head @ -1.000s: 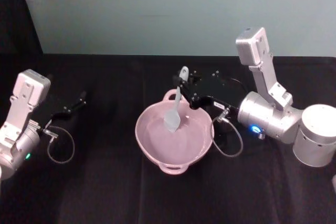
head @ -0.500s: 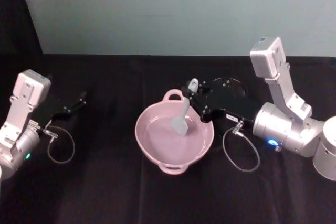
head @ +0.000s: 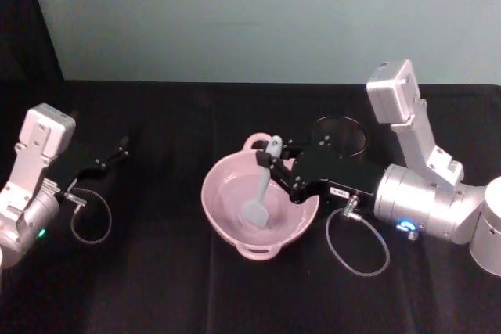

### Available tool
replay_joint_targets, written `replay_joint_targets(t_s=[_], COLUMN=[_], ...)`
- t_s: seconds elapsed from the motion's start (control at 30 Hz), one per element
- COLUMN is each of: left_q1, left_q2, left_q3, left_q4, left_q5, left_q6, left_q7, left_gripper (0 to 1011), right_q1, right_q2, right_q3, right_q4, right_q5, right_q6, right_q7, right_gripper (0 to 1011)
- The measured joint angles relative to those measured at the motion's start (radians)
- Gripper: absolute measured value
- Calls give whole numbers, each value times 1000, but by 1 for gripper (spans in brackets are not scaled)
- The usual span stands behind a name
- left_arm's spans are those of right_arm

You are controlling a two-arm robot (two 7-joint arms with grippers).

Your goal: Use the one hand to pick up the spoon and stir the clear water in the bowl.

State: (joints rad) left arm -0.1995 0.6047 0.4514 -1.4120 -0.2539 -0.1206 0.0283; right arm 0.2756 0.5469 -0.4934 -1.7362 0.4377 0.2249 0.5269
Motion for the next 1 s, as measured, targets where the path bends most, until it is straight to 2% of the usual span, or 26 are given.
replay_joint_targets(t_s=[0.23,0.5,0.6,0.73,1.0], left_q1=[0,0,0,0,0], left_q2=[0,0,0,0,0], left_q3=[0,0,0,0,0], left_q4=[0,0,0,0,0], left_q5=[0,0,0,0,0], left_q6=[0,0,0,0,0], left_q7=[0,0,0,0,0], left_gripper=[1011,1011,1011,1011,1011], right_q1=[27,85,112,127,130], right_q2=[-25,-90,-115,-124,-110], right_q3=[-34,-63,-62,-54,-20], right_q4=[17,100,147,173,183], right_q5=[1,-33,-50,-62,-86], right_q6=[-4,-32,-42,-45,-40], right_q7=[-1,-39,-59,-70,-86], right_gripper=[121,120,120,121,120])
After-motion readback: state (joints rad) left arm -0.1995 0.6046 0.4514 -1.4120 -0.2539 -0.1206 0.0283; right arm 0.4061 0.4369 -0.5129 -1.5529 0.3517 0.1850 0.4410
